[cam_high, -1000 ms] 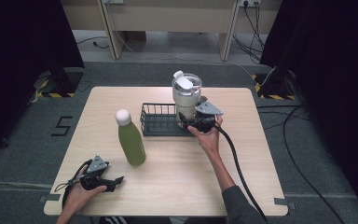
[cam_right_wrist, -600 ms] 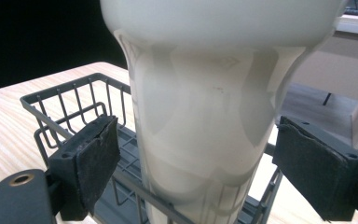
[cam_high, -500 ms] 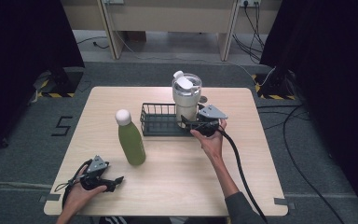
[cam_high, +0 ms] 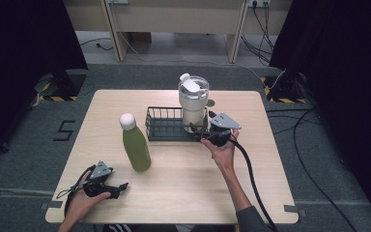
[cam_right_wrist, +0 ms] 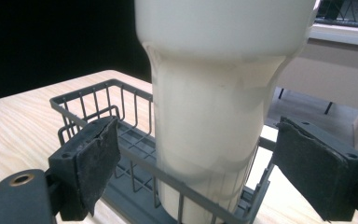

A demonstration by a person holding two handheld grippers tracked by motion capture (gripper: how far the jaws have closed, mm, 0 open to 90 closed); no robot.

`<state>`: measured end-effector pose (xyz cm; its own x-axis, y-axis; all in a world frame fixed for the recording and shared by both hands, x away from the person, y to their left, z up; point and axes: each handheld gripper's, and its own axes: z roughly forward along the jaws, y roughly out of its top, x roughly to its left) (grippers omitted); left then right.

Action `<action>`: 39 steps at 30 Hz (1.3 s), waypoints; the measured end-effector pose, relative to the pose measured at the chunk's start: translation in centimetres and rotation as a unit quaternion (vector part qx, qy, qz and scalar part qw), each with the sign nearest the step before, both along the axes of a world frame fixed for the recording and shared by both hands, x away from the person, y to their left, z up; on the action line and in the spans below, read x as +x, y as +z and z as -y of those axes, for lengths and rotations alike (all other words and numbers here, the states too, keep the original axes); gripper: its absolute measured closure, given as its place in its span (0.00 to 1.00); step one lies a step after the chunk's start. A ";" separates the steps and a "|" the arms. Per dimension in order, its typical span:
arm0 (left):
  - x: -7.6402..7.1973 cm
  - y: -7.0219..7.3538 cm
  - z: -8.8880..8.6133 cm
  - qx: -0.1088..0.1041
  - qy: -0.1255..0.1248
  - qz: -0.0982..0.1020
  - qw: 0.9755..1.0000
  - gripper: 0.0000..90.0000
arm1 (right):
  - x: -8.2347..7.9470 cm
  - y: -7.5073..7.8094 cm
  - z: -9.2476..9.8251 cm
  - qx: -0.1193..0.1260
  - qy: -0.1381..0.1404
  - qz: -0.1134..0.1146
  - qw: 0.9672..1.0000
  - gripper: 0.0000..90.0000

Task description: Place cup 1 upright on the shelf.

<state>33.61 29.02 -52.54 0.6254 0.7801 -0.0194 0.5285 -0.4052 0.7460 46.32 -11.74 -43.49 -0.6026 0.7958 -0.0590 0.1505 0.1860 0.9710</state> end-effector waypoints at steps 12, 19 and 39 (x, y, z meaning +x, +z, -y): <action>0.0 0.0 0.0 0.001 -0.001 0.001 1.000 0.12 | -1.5 -0.3 0.4 -0.006 0.010 0.004 1.000 0.16; 0.0 0.0 0.0 0.001 -0.001 0.000 1.000 0.12 | -2.1 -0.9 1.0 -0.004 0.011 -0.003 1.000 0.16; 0.0 0.0 0.0 0.000 -0.001 0.002 1.000 0.12 | -3.8 -1.2 2.1 -0.004 0.019 -0.014 1.000 0.16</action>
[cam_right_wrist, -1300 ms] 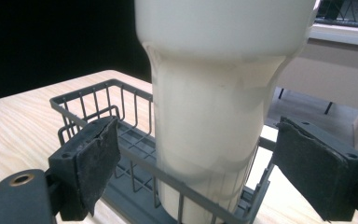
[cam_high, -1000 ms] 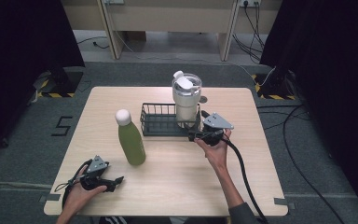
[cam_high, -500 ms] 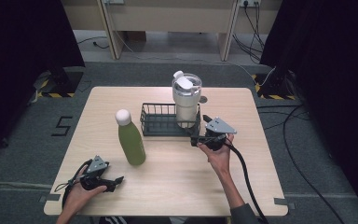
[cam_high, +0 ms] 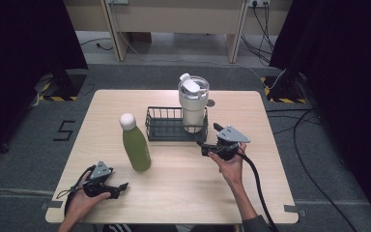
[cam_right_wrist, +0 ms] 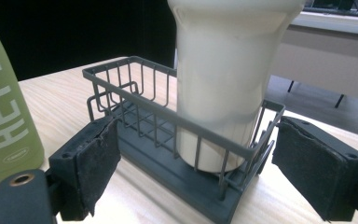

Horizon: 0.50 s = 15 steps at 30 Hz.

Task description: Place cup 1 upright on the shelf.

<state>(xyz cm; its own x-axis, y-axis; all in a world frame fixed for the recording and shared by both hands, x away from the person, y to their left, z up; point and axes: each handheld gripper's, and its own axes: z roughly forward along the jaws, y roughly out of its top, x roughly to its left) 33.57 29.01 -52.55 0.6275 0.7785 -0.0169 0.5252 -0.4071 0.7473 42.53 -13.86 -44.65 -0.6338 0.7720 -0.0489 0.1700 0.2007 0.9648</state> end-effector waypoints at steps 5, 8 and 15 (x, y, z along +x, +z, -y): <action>0.0 0.0 0.0 0.000 0.000 0.000 1.000 0.12 | -0.6 -0.2 0.4 -0.001 0.002 -0.003 1.000 0.16; 0.0 0.0 0.0 0.000 0.000 0.000 1.000 0.12 | -1.0 -0.3 0.7 -0.001 0.004 -0.006 1.000 0.16; 0.0 0.0 0.0 0.000 0.000 0.000 1.000 0.12 | -1.9 -0.8 1.1 -0.004 0.008 -0.012 1.000 0.16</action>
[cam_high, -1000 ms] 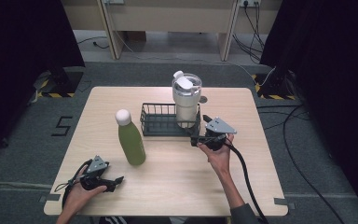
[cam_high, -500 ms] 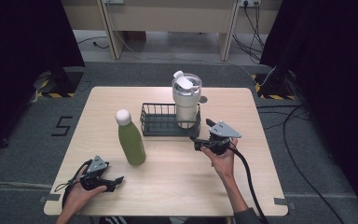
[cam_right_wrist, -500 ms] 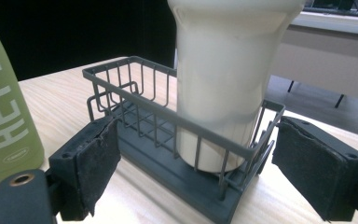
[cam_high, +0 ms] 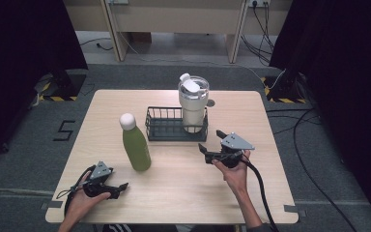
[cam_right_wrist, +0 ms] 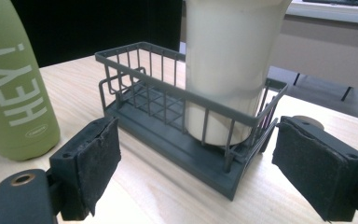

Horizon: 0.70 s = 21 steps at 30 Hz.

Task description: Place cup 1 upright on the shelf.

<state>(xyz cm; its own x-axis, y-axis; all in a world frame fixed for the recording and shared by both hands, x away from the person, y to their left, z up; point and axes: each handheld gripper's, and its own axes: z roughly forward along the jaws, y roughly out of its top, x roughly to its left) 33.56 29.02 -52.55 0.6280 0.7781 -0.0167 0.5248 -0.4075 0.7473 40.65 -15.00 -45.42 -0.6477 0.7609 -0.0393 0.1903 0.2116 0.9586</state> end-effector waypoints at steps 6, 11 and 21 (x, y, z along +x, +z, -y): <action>0.0 0.0 0.0 0.001 0.000 0.000 1.000 0.12 | -0.5 -0.4 0.2 -0.006 0.003 -0.005 1.000 0.17; 0.0 0.0 0.0 0.000 0.000 0.000 1.000 0.12 | -0.7 -1.1 0.6 -0.009 0.001 -0.014 1.000 0.17; 0.0 0.0 0.0 0.000 0.000 0.000 1.000 0.12 | -1.2 -1.9 1.1 -0.015 0.000 -0.025 1.000 0.17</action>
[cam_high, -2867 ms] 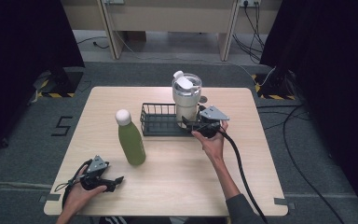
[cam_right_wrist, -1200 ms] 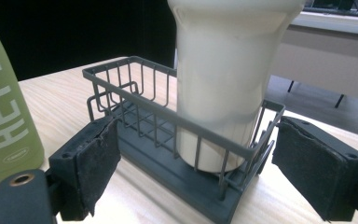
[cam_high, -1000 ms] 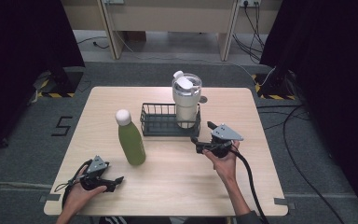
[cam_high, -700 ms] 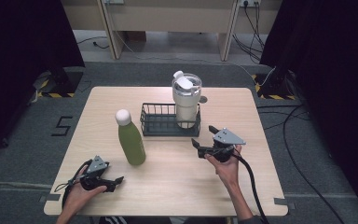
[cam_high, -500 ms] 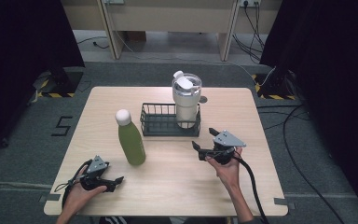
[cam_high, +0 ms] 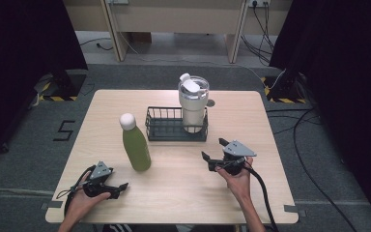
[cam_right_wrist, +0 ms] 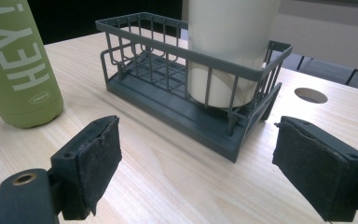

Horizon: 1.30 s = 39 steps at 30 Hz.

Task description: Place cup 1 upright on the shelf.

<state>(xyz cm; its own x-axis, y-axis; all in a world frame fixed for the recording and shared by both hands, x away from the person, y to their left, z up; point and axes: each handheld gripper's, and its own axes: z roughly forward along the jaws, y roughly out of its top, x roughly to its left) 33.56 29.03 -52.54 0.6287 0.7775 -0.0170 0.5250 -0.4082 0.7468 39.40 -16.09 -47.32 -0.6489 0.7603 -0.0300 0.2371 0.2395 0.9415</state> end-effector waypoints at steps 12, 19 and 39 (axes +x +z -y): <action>0.0 0.0 0.0 -0.001 -0.001 0.000 1.000 0.13 | -0.8 -0.9 0.7 -0.012 -0.003 -0.012 1.000 0.17; 0.0 0.0 0.0 -0.001 -0.001 0.000 1.000 0.13 | -1.5 -1.3 1.0 -0.020 0.002 -0.019 1.000 0.17; 0.0 0.0 0.0 -0.001 -0.001 -0.001 1.000 0.13 | -4.1 -2.7 2.0 -0.060 0.014 -0.048 0.997 0.18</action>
